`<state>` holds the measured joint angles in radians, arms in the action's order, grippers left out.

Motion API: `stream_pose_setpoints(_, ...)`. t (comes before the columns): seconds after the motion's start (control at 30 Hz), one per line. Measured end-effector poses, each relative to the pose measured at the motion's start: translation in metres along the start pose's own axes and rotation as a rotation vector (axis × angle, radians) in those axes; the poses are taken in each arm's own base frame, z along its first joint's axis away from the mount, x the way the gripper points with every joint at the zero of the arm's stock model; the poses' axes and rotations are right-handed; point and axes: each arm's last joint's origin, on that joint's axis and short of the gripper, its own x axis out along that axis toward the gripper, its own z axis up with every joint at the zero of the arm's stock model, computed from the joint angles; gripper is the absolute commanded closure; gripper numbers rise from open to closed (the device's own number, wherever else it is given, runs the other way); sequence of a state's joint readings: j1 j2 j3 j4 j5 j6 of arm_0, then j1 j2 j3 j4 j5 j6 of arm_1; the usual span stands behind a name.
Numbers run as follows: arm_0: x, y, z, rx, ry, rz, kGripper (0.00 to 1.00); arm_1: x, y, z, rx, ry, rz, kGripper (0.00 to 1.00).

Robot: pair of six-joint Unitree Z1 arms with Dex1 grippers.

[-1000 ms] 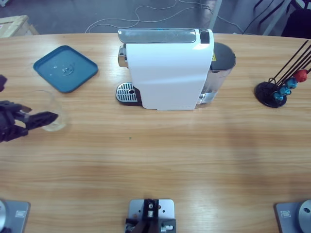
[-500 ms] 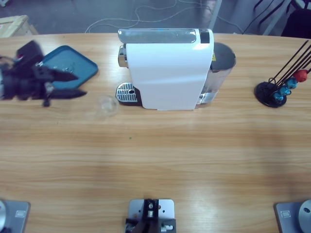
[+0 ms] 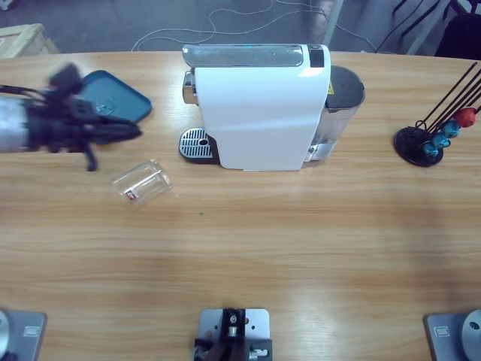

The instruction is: Pour coffee

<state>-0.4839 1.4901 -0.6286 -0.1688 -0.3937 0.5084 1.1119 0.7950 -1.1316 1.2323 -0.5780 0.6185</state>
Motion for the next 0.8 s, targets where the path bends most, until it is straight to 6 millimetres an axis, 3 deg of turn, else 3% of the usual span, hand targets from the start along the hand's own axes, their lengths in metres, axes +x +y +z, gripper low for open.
stream_pose_setpoints(0.13,-0.055,-0.020,0.001,-0.048,-0.023,0.130,0.000,0.004,0.003,-0.001,0.005,-0.006,0.005,0.000)
stream_pose_setpoints(0.3,-0.093,-0.058,-0.032,-0.078,-0.009,0.147,0.000,0.005,0.004,0.000,0.011,-0.013,0.009,0.000)
stream_pose_setpoints(0.43,-0.092,-0.080,-0.035,0.020,-0.005,0.033,0.000,0.006,0.004,-0.001,0.008,-0.010,0.007,0.000)
stream_pose_setpoints(0.8,-0.058,-0.095,-0.030,0.247,0.112,-0.102,0.000,0.006,0.002,-0.004,0.010,-0.013,0.009,0.000)
